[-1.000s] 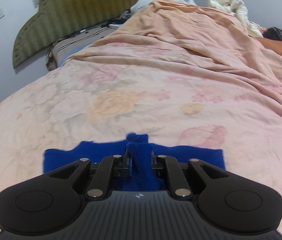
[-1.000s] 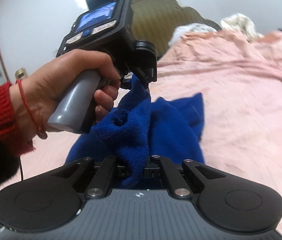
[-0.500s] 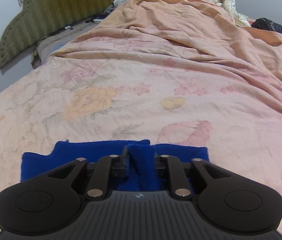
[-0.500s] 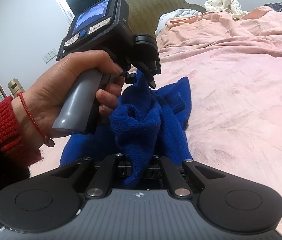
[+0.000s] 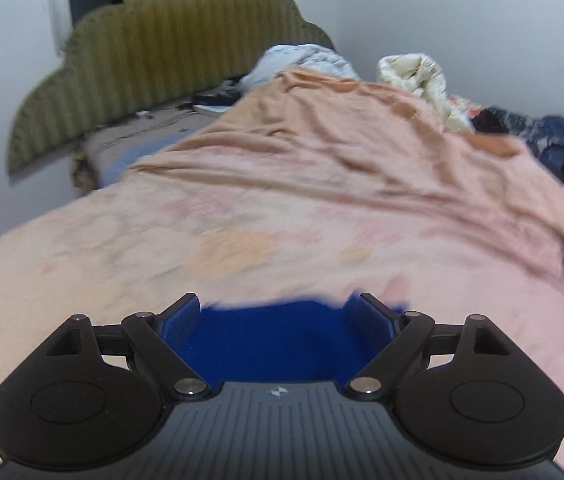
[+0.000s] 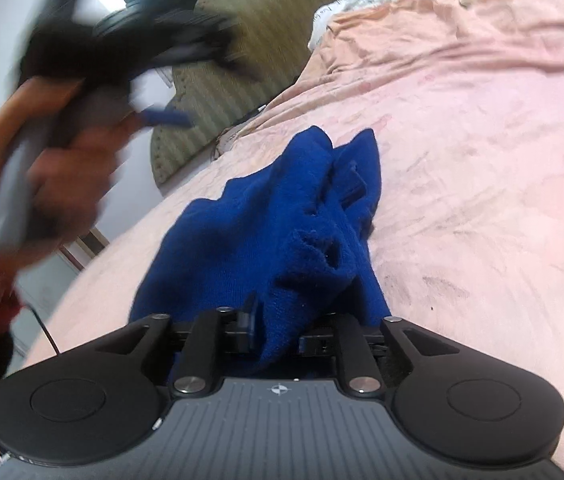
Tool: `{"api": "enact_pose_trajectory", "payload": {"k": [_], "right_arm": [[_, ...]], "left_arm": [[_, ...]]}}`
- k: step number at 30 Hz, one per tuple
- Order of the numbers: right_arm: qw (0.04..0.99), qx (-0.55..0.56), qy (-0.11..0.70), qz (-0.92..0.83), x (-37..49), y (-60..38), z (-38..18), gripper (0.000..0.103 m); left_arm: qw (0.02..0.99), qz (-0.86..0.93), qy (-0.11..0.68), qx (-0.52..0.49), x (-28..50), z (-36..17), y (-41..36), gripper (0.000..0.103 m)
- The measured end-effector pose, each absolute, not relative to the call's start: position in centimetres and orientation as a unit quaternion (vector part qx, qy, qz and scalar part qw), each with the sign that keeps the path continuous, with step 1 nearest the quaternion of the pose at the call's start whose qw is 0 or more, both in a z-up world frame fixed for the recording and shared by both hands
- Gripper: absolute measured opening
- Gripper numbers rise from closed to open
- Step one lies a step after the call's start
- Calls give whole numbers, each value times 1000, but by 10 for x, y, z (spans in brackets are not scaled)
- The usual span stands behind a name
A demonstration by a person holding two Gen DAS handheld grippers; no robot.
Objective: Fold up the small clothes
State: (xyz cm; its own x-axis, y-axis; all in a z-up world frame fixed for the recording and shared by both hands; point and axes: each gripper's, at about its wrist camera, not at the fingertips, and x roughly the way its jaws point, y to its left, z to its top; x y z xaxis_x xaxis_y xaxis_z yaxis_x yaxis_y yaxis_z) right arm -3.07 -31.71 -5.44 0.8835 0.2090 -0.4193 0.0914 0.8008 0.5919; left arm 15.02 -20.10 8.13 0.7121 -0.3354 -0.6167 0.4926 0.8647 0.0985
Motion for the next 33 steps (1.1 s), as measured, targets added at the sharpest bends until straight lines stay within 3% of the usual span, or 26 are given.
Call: {"api": "enact_pose_trajectory", "payload": {"k": [6,13,16,18,26,33], "right_arm": [[887,394,234,50,-39,-342,-64,35],[854,464,228,54,-39,-357,-71,38],[851,469,229,50,-36,-357,-69,31],[852,467,234,40,-37,-358,-67,15],[845,474,242,49,-32,-362,-57,14],[856,462,221,73,-24,-355,-25,13]], "left_arm": [[919,-196,313,135,100,50,-132,86],[909,-199,349,109,65,26,-103,86],[910,-206,336,127,48,26,-100,86],[911,-220,323,135,37,30,-95,86],[883,-308,264,234,-11,23,-93,86],[897,-235,266,262,0,-1,-109,86]]}}
